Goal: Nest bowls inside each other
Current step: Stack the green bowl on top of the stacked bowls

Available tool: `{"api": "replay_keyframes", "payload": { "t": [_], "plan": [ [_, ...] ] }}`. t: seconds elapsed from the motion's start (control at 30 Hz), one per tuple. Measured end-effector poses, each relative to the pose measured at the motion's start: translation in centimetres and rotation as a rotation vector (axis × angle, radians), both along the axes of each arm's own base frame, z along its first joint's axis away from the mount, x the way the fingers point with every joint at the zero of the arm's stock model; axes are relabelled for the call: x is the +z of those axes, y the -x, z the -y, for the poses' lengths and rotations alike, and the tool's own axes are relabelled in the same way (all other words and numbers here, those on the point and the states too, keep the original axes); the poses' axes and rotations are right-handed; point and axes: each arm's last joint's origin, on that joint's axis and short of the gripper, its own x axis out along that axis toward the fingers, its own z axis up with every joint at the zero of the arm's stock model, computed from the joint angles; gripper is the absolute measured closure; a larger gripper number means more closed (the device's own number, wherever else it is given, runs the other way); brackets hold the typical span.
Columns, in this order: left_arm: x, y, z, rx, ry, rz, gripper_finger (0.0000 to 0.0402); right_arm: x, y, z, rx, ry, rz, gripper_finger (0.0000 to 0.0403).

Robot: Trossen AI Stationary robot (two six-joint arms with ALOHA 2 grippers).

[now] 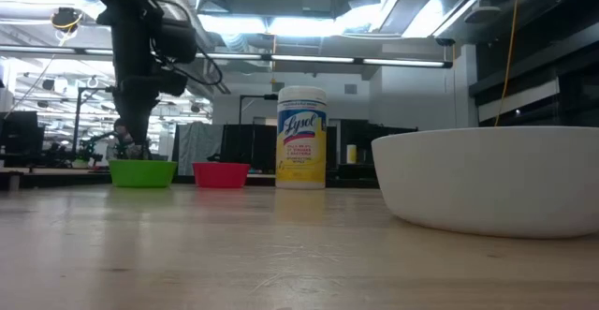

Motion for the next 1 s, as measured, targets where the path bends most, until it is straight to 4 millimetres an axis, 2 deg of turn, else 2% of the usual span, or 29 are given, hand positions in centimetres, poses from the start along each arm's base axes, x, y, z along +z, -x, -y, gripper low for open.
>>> {"api": "replay_keyframes", "payload": {
  "t": [0.27, 0.67, 0.77, 0.9, 1.0],
  "plan": [
    [-1.8, -0.8, -1.6, -0.028, 0.042, 0.007, 0.0262, 0.0, 0.0, 0.1, -0.021, 0.003, 0.000, 0.0219],
    [-4.7, -1.9, -2.7, -0.079, 0.110, -0.053, 0.0264, 0.0, 0.0, 0.3, -0.030, 0.007, -0.001, 0.0212],
    [-4.9, -1.9, -2.8, -0.108, 0.098, -0.081, 0.0293, 0.0, 0.0, 0.3, -0.033, 0.013, -0.001, 0.0218],
    [-4.9, -1.9, -2.8, -0.107, 0.090, -0.087, 0.0382, 0.0, 0.0, 0.4, -0.039, 0.018, -0.001, 0.0228],
    [-3.7, -2.1, -2.6, -0.116, 0.064, -0.049, 0.0395, 0.0, 0.1, 0.5, -0.046, 0.021, -0.001, 0.0234]
  ]
}}
